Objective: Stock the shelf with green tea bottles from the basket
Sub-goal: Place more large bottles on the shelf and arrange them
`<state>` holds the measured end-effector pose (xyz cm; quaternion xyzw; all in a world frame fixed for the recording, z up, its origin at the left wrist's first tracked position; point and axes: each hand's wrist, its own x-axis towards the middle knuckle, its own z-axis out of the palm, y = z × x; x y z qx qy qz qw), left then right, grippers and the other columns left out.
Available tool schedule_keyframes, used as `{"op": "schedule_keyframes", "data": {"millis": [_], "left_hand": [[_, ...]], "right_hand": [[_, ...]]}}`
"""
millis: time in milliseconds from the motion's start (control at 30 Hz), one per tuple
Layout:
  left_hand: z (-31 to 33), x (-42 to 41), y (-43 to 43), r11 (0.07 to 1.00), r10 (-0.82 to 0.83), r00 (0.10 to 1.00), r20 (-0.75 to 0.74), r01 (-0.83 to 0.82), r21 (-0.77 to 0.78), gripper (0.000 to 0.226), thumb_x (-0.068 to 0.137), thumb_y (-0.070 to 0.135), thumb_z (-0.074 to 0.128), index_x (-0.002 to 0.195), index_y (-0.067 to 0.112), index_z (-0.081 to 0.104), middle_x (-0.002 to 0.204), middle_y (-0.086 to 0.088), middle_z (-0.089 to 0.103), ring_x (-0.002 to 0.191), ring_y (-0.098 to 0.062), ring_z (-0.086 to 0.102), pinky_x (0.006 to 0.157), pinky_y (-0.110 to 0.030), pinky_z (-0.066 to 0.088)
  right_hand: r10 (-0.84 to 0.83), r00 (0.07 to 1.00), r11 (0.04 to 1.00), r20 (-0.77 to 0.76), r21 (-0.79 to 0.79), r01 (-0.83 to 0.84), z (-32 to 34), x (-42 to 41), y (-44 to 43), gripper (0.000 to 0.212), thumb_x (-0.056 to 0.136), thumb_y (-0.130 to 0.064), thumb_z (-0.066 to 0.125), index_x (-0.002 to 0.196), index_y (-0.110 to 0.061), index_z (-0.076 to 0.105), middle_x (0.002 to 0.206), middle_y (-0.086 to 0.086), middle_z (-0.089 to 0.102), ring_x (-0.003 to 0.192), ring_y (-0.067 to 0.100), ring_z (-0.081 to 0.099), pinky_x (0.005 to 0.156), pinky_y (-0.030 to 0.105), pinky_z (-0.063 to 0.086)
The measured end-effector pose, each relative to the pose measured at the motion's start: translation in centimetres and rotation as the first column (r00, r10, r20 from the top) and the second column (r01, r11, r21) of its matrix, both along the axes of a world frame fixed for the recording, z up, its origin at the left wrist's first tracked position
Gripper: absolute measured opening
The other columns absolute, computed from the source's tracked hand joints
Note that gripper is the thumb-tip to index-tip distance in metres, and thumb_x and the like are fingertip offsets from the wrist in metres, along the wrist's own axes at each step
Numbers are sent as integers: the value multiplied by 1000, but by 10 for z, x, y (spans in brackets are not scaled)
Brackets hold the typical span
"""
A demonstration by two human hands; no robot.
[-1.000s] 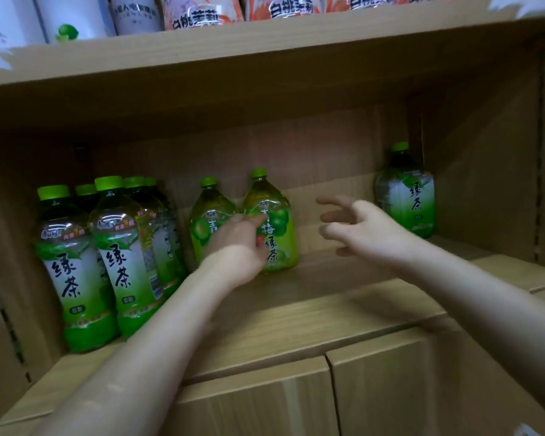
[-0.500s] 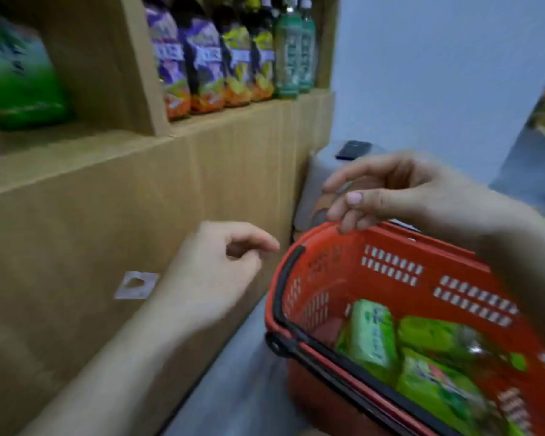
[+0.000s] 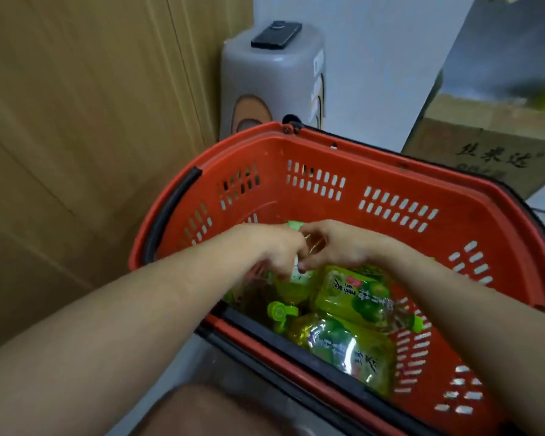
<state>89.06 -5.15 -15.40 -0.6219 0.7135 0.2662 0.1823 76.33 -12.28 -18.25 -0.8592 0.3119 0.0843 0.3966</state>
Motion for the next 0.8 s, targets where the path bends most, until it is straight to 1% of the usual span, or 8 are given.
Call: {"op": "schedule_keyframes", "data": {"millis": [100,200,300,400,467,633,733,800], "left_hand": [[-38,-15,-3,911,-185,980,78,141,388,49,84,41,68,125,17,59,118,-2,60,94,-18,54,65,-21,46],[-55,-21,1,836,-314,945,91,230,498,51,86,32,68,131,12,54,126,-6,57,96,-19,52,49,-14,41],[-46,-1,-1,902,-334,936,109,283,327,26,82,22,69,107,16,68,87,0,61,81,-18,54,57,-23,42],[-24,37,-1,999,-42,998,54,41,20,14,70,29,68,84,29,69,70,8,63,71,-16,58,67,-30,51],[-2,50,2,978,116,983,-144,-139,-159,9,65,30,69,73,33,66,69,12,65,67,-12,60,66,-32,52],[71,59,10,892,148,672,-726,-408,-196,15,56,12,67,60,26,67,58,15,58,57,3,49,58,-15,38],[85,57,10,876,88,393,-915,-469,-118,14,42,14,65,55,20,67,57,4,55,53,-5,46,50,-16,36],[80,50,3,881,83,259,-962,-470,-50,18,42,5,59,52,19,65,53,6,55,48,-4,45,47,-15,35]], "right_hand": [[169,968,985,-184,0,-172,-2,5,0,44,78,-27,77,118,-23,59,104,-2,67,88,15,62,78,28,50],[173,960,984,-221,-3,-178,3,5,-3,49,82,-25,73,128,-24,53,113,-3,64,92,14,59,81,27,47],[169,964,986,-207,45,-163,8,4,-5,66,82,-25,73,140,-29,42,131,1,57,105,17,59,88,28,47],[199,952,979,-232,89,-183,9,2,-6,96,76,-32,79,150,-37,18,153,-1,35,133,22,43,105,34,40],[213,954,976,-212,92,-198,9,2,-6,112,70,-41,81,151,-41,3,160,-6,20,144,22,27,114,36,30],[72,965,944,252,295,-147,29,4,-5,113,66,-28,86,147,-45,8,158,-12,18,145,7,17,117,28,17],[2,913,902,407,393,-177,47,-7,-16,102,60,-28,89,139,-43,26,147,-11,38,133,0,41,107,21,38],[-69,894,868,443,468,-165,51,-17,-24,101,55,-44,88,139,-34,34,141,-4,47,128,9,50,100,21,44]]}}
